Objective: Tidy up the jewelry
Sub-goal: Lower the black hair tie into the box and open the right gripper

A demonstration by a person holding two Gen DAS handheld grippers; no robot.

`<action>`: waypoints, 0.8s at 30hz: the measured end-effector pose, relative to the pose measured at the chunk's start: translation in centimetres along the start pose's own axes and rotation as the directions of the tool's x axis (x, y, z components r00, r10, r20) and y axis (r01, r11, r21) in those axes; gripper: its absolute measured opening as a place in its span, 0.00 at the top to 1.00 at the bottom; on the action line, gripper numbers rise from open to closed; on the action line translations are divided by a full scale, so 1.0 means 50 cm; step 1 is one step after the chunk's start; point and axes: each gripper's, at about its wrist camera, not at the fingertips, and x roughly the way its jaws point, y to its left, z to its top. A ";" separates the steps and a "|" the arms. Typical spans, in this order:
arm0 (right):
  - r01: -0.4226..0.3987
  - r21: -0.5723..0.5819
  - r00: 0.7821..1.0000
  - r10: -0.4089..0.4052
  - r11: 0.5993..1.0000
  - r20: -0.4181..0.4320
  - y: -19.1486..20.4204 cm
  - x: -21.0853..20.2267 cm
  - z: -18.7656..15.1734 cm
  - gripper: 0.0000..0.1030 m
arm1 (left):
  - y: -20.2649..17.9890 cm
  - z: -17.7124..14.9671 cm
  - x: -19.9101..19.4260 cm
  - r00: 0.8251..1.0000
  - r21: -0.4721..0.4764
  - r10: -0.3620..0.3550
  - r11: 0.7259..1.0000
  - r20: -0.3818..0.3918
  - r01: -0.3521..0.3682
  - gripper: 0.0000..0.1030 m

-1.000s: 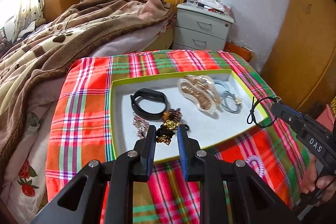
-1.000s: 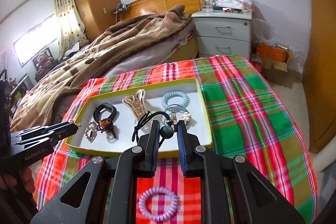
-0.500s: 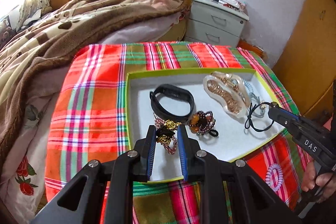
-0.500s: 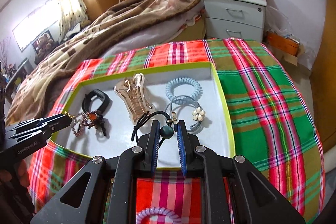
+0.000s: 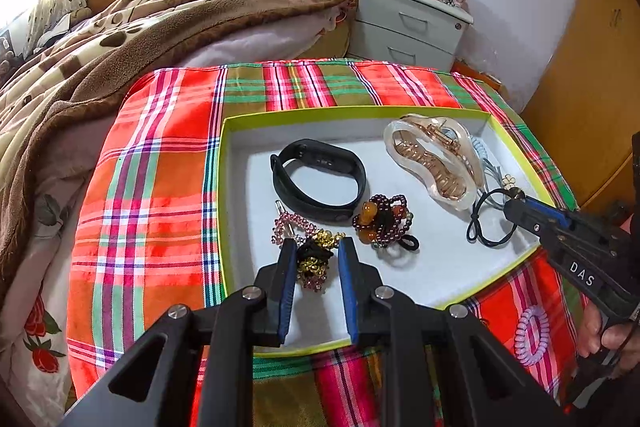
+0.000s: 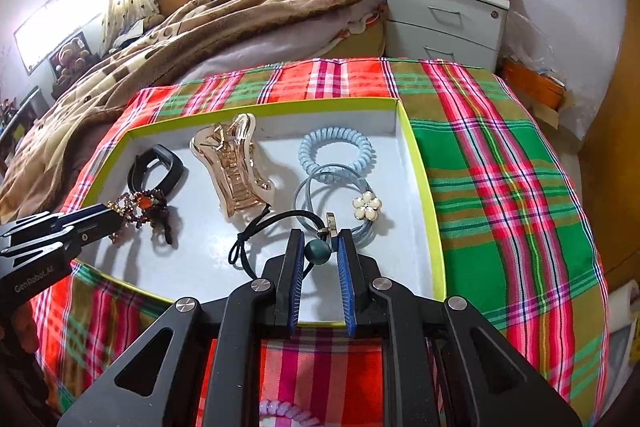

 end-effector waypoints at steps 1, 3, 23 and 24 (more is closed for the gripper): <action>0.002 -0.001 1.000 -0.002 1.000 0.000 0.001 0.000 -0.001 0.83 | 0.000 0.000 0.000 1.000 0.001 0.001 1.000 0.000 -0.001 0.78; 0.007 -0.004 1.000 -0.007 1.000 -0.002 0.001 0.002 -0.001 0.83 | 0.001 0.001 0.001 1.000 -0.001 0.003 1.000 0.001 -0.003 0.78; 0.023 -0.017 1.000 -0.023 1.000 0.007 0.011 0.003 -0.001 0.82 | 0.002 0.001 0.003 1.000 -0.011 0.021 1.000 -0.009 -0.021 0.71; 0.022 -0.016 1.000 -0.022 1.000 0.007 0.011 0.003 -0.001 0.82 | 0.002 0.001 0.003 1.000 -0.011 0.019 1.000 -0.007 -0.019 0.70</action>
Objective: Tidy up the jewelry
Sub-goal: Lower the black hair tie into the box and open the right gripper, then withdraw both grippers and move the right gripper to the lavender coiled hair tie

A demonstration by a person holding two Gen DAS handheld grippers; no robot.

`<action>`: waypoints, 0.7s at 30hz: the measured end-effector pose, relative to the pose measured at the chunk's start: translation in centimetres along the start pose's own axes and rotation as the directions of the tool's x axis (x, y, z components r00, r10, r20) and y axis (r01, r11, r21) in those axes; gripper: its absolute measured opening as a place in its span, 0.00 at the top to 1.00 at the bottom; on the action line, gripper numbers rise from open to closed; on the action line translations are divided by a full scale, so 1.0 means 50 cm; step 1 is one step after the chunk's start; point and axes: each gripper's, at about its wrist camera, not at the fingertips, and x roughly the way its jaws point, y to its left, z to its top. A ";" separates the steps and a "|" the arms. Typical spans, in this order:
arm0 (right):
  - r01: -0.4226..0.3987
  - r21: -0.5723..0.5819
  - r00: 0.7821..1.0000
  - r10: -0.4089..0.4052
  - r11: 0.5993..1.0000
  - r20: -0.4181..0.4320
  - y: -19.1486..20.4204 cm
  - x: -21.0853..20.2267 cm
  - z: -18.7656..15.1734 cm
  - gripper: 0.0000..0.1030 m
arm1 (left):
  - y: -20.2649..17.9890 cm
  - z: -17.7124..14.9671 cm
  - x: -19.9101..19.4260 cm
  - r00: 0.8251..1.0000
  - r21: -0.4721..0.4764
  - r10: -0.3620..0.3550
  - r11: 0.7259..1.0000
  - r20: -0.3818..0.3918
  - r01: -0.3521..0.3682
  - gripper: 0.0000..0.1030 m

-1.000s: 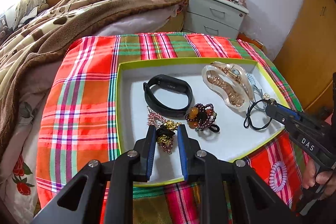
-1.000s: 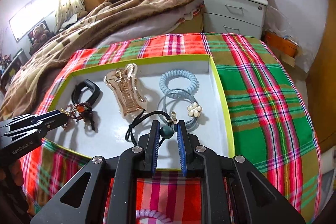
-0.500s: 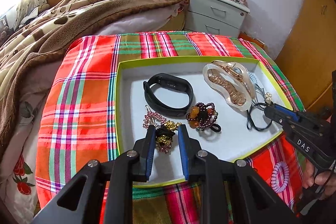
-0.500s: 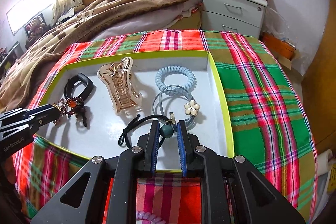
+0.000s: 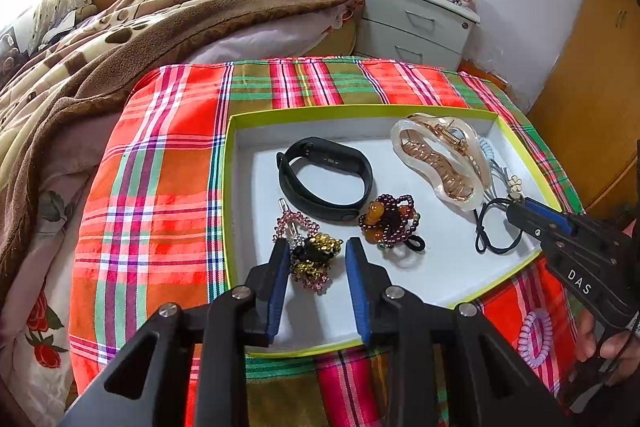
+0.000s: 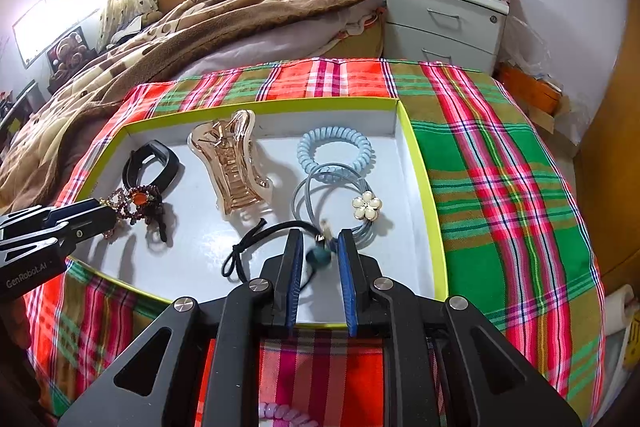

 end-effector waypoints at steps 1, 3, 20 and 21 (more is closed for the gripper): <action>-0.002 0.001 1.000 0.002 1.000 0.002 0.000 -0.001 0.000 0.81 | -0.001 0.000 0.000 1.000 0.001 -0.003 1.000 0.001 0.003 0.69; -0.004 0.002 1.000 0.004 1.000 0.005 0.000 -0.002 0.001 0.79 | -0.001 0.000 0.000 1.000 0.002 -0.005 1.000 0.000 0.005 0.68; -0.016 0.011 0.999 0.015 1.000 0.028 -0.001 -0.014 0.002 0.58 | -0.010 0.000 -0.004 1.000 -0.003 -0.008 1.000 0.003 0.008 0.58; -0.017 0.011 0.999 0.017 1.000 0.030 0.000 -0.015 0.002 0.58 | -0.011 0.000 -0.006 1.000 -0.003 -0.008 1.000 0.004 0.008 0.57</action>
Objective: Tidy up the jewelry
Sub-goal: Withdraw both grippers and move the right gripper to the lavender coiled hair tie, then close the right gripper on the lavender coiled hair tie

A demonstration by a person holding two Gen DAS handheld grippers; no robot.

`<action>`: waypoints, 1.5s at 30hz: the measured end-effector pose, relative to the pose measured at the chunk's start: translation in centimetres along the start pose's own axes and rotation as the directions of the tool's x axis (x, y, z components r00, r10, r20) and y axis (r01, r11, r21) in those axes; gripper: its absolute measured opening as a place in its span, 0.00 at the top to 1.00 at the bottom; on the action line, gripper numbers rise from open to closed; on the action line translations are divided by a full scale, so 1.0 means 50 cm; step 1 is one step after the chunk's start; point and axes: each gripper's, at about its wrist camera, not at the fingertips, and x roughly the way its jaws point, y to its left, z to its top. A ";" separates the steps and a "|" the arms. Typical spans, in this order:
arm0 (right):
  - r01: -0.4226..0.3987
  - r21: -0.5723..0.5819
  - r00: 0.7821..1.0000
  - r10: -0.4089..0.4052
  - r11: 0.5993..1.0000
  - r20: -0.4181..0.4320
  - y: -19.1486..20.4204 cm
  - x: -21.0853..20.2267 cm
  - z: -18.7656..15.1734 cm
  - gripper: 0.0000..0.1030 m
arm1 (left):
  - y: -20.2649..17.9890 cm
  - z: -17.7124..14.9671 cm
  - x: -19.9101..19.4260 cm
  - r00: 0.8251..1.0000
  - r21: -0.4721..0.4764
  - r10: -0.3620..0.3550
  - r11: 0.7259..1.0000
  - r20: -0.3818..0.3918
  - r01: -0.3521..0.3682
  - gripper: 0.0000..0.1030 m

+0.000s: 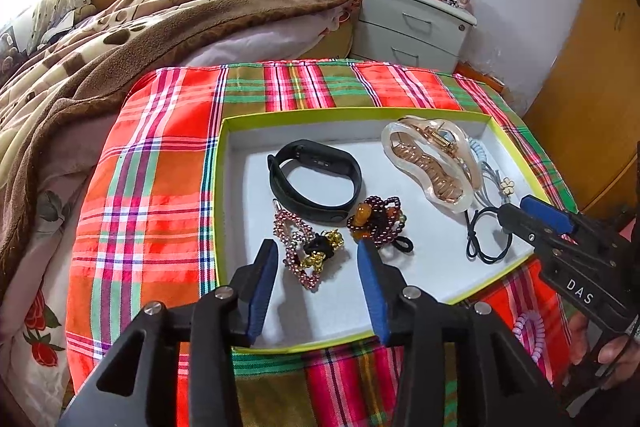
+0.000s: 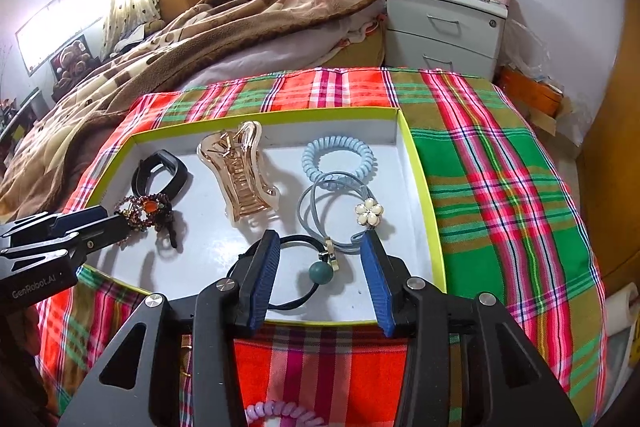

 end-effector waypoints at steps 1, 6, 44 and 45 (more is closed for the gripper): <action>-0.003 0.001 1.000 0.003 1.000 0.003 0.000 -0.003 0.000 0.58 | -0.001 0.000 -0.002 1.000 -0.001 -0.001 1.000 0.002 0.001 0.56; -0.014 0.005 1.000 0.014 1.000 0.024 0.003 -0.022 -0.005 0.58 | -0.007 -0.003 -0.020 1.000 0.006 -0.005 1.000 0.017 0.005 0.54; -0.034 -0.023 0.997 0.032 0.999 -0.066 0.010 -0.100 -0.174 0.58 | -0.041 -0.137 -0.115 0.993 -0.024 -0.116 0.993 0.031 0.116 0.54; -0.030 -0.026 0.997 0.028 0.999 -0.067 0.011 -0.100 -0.175 0.58 | -0.041 -0.139 -0.115 0.993 -0.024 -0.114 0.993 0.031 0.115 0.54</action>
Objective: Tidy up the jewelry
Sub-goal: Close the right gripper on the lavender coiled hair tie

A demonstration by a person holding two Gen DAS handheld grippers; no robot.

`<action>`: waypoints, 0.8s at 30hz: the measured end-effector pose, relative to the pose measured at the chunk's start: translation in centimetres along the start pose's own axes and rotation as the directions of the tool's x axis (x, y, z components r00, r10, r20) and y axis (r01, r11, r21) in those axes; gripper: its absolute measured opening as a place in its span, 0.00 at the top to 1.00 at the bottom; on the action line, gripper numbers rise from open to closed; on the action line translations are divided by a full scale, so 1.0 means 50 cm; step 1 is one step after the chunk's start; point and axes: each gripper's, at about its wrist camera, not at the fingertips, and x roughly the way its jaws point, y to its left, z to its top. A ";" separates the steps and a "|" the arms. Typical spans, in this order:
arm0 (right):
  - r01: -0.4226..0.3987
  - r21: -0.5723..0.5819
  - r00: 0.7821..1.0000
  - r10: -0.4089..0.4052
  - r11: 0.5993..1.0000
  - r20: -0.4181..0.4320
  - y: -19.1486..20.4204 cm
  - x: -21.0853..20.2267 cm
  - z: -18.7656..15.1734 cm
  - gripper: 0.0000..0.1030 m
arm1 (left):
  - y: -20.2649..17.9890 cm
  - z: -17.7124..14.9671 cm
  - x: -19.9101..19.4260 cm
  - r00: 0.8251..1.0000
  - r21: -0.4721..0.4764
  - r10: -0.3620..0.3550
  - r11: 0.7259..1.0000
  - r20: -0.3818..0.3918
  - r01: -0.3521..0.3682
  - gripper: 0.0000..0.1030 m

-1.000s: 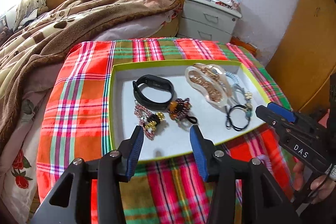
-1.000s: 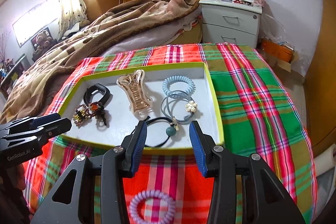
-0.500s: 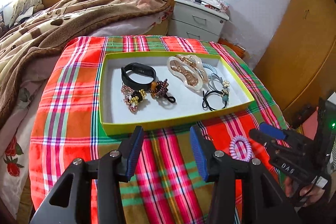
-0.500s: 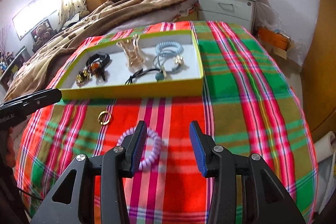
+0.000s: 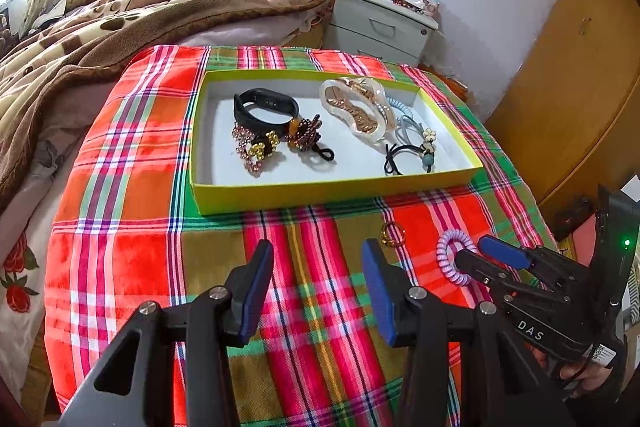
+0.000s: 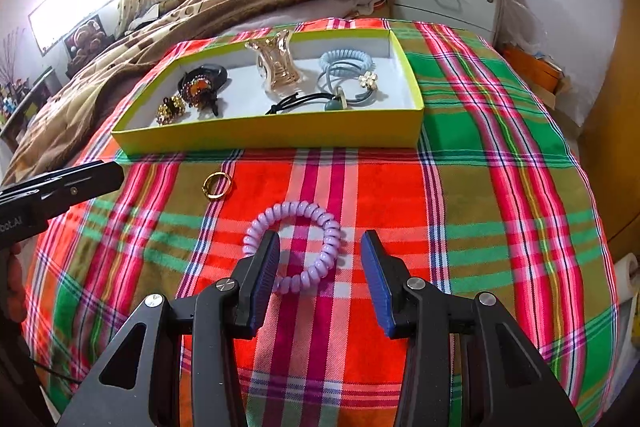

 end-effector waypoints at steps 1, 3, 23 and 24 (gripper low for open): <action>0.003 0.001 1.000 -0.003 1.000 0.001 0.000 0.000 0.000 0.58 | 0.000 -0.001 0.000 1.000 0.000 0.001 1.000 -0.001 -0.001 0.54; 0.008 0.013 1.000 -0.008 1.000 0.001 0.001 0.000 0.000 0.58 | 0.001 -0.003 0.000 1.000 -0.004 0.003 1.000 -0.001 -0.003 0.54; 0.067 0.050 0.996 -0.070 0.997 0.063 -0.017 -0.027 -0.013 0.91 | -0.036 -0.001 0.018 1.000 0.028 0.001 1.000 -0.031 0.000 0.54; 0.064 0.057 0.995 -0.068 0.996 0.070 -0.021 -0.030 -0.014 0.91 | -0.040 0.000 0.019 1.000 0.034 -0.001 0.999 -0.031 0.002 0.54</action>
